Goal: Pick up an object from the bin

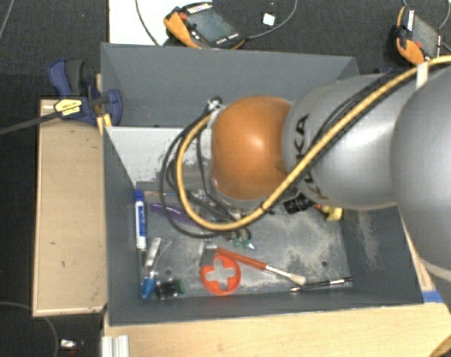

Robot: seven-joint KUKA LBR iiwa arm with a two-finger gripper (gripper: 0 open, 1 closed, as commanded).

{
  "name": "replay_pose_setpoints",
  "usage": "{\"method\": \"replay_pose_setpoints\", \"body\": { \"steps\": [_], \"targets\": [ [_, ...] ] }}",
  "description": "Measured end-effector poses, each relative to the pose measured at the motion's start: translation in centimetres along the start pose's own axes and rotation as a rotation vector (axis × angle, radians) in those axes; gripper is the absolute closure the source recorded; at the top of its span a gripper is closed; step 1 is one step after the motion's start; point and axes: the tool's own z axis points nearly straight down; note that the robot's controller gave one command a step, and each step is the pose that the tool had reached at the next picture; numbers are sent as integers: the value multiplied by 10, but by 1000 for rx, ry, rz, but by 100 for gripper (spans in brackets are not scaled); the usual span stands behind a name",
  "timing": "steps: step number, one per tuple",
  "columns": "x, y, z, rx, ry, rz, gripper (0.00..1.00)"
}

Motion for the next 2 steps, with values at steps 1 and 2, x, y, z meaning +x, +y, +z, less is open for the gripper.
{"method": "replay_pose_setpoints", "body": {
  "steps": [1, 2],
  "targets": [
    [-2, -1, -4, -1, -7, 5, 0],
    [-72, -81, 92, -1, -10, 56, 0]
  ]
}}
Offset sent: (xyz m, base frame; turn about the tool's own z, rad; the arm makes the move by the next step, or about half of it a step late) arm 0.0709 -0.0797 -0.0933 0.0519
